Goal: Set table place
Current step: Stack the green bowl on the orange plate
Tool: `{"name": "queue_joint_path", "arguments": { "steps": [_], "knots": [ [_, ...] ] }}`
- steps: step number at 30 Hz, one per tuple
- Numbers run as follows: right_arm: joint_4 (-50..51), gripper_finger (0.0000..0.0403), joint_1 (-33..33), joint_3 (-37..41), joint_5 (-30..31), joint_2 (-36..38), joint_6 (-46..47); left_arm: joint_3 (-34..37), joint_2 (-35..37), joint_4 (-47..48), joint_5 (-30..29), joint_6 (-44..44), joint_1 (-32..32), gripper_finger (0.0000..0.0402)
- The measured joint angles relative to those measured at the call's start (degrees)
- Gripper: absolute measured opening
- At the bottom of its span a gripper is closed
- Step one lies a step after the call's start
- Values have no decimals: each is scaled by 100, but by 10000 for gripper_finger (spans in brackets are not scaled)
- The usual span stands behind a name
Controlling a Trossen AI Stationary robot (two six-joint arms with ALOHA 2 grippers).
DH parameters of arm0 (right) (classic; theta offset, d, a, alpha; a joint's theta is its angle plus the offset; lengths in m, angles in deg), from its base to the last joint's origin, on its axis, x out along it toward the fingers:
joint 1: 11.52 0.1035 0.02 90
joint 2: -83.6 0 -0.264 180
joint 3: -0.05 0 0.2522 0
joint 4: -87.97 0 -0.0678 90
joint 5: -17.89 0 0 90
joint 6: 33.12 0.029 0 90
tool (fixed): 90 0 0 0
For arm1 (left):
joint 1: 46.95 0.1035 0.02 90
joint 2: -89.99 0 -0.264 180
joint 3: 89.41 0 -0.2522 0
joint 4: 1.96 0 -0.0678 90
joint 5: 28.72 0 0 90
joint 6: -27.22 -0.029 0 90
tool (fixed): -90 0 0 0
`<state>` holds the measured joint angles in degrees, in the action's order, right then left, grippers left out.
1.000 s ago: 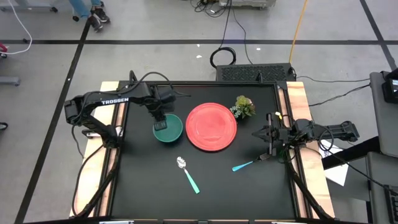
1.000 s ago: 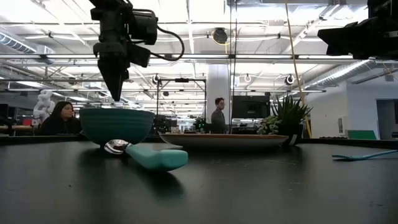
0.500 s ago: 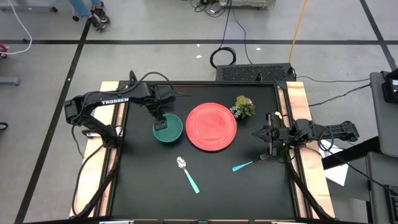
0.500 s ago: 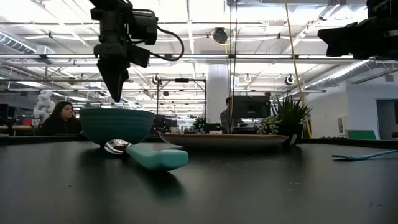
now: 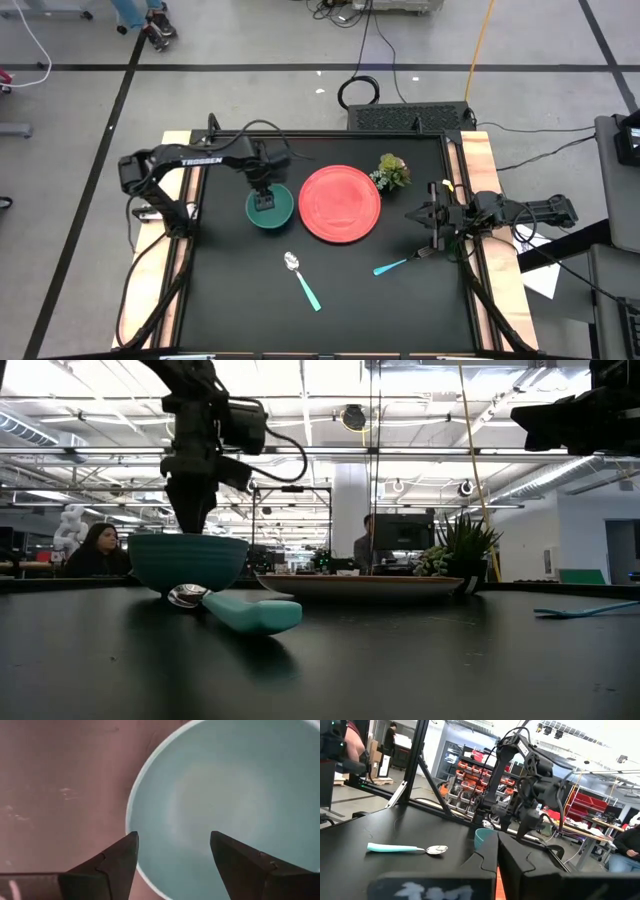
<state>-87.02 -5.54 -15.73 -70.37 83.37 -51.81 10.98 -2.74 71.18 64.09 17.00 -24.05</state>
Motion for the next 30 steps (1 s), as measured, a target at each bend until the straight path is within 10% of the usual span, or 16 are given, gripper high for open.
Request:
{"name": "queue_joint_path", "arguments": {
  "steps": [30],
  "knots": [
    [11, 0, 0, 2, 0, 0, 0, -542, -89, 53, -31, -129, -162, 253]
  ]
}}
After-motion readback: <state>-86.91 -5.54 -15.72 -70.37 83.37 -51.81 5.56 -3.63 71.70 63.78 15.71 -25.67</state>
